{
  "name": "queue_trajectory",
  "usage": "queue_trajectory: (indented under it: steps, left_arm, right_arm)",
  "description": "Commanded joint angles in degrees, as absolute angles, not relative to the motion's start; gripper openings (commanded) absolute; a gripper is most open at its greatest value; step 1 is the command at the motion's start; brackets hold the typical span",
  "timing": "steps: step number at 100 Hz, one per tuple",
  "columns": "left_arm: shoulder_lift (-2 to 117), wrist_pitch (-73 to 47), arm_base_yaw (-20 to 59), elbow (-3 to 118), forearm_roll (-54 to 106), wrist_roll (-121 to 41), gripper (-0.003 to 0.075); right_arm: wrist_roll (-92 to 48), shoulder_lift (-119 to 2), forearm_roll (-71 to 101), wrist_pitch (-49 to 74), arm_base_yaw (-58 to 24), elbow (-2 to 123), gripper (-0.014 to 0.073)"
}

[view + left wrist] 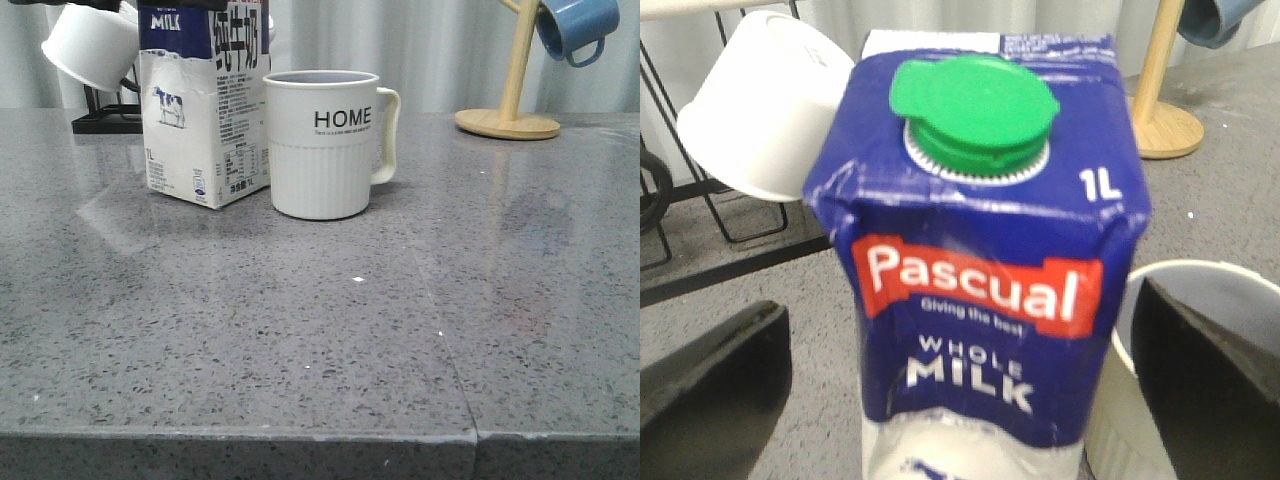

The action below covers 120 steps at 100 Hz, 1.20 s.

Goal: Place milk next to cup

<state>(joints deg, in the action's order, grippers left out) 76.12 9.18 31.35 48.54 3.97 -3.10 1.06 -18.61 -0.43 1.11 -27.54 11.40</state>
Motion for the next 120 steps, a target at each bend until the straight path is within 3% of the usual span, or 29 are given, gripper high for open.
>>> queue_trajectory:
  steps: [1,10,20,42,90,120]
  left_arm:
    - [71.7,11.8,31.8,48.7,3.8,-3.0,0.0657]
    - [68.5,11.4,31.8,46.8,3.8,-3.0,0.0620]
    - [64.6,11.2,31.5,44.4,3.8,-3.0,0.0496]
    - [54.4,6.4,27.5,40.5,3.8,-3.0,-0.0024]
    - [34.6,1.1,11.6,30.1,3.8,-3.0,-0.0020]
    - [24.7,1.1,7.6,20.7,3.8,-3.0,-0.0020]
  right_arm:
    - [1.0,-18.9,-0.9,-3.2,-27.4,13.1,-0.0066]
    - [1.0,-18.9,-0.9,-3.2,-27.4,13.1,-0.0066]
    - [1.0,-18.9,-0.9,-3.2,-27.4,13.1,-0.0066]
    - [1.0,-18.9,-0.9,-3.2,-27.4,13.1,-0.0066]
    - [1.0,-18.9,-0.9,-3.2,-27.4,13.1,-0.0066]
    - [1.0,-18.9,-0.9,-3.2,-27.4,13.1,-0.0066]
